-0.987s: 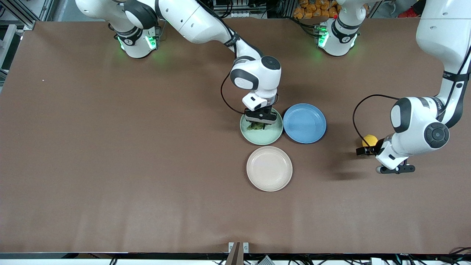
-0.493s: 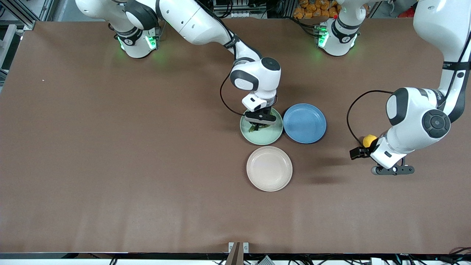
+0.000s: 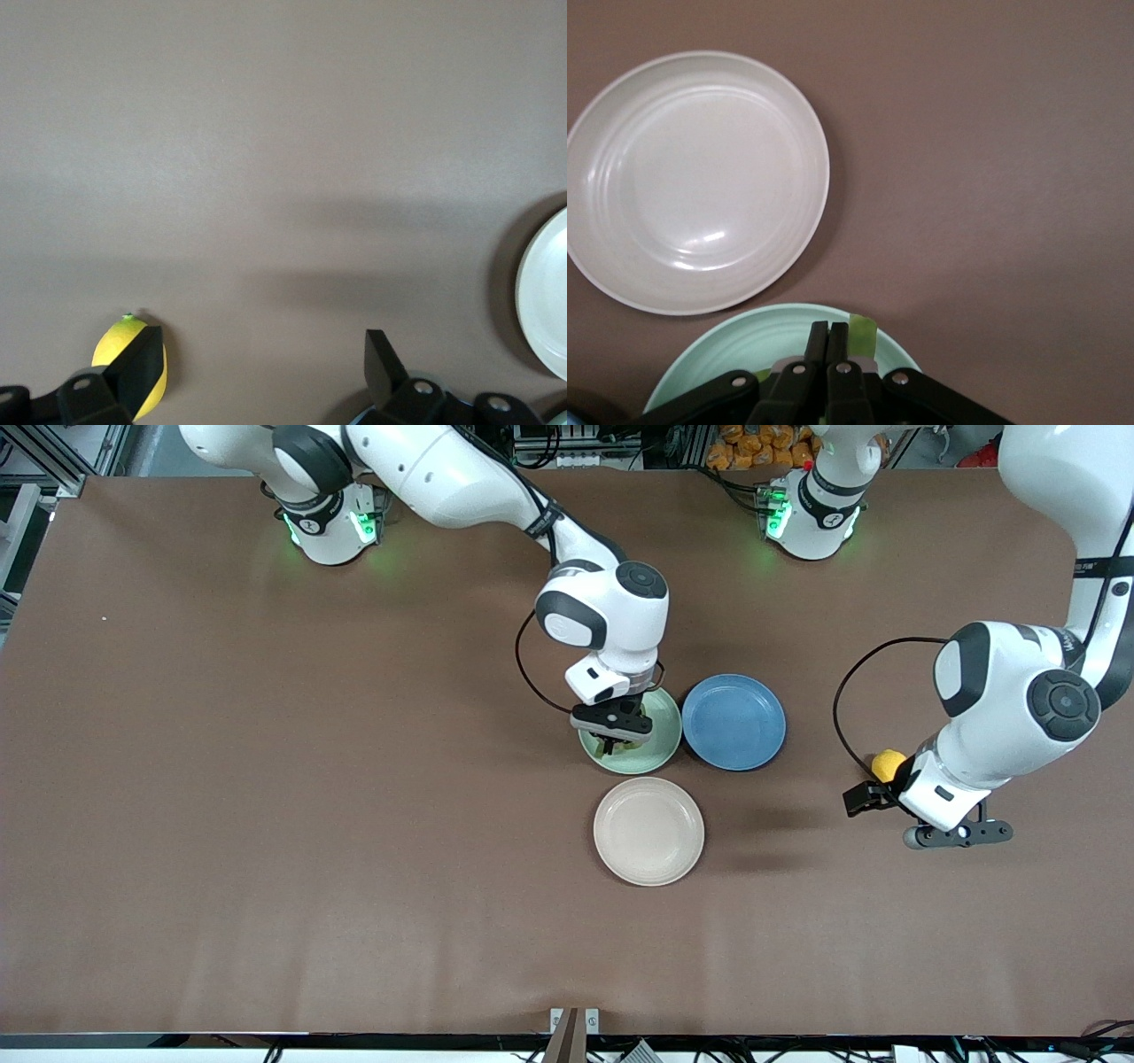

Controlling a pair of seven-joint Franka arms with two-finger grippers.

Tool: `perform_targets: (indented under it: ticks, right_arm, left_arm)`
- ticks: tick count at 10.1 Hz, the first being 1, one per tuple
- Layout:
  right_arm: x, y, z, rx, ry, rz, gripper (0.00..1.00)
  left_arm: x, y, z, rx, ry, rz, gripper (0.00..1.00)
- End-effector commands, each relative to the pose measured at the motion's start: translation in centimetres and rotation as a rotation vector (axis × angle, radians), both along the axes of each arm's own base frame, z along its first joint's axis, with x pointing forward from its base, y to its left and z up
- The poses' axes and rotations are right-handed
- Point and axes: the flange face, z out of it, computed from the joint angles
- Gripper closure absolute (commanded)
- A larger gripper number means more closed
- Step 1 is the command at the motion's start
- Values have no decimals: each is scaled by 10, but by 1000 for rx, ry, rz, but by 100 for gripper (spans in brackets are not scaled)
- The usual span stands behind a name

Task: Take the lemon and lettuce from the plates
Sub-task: 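Grasp the lettuce with the right gripper while the left gripper lowers the lemon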

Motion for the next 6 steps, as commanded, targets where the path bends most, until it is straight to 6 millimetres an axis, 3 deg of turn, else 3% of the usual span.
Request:
perform_targets:
  ticks: [1, 3, 6]
  right_arm:
    - [18, -21, 57, 32, 67, -18, 100]
    - [41, -53, 110, 85, 118, -32, 100]
    - [69, -104, 168, 155, 170, -50, 100]
  left_arm:
    - [-11, -2, 25, 29, -1, 11, 0]
    - [-34, -3, 42, 74, 9, 0, 0]
    - [-78, 11, 70, 66, -5, 3, 0]
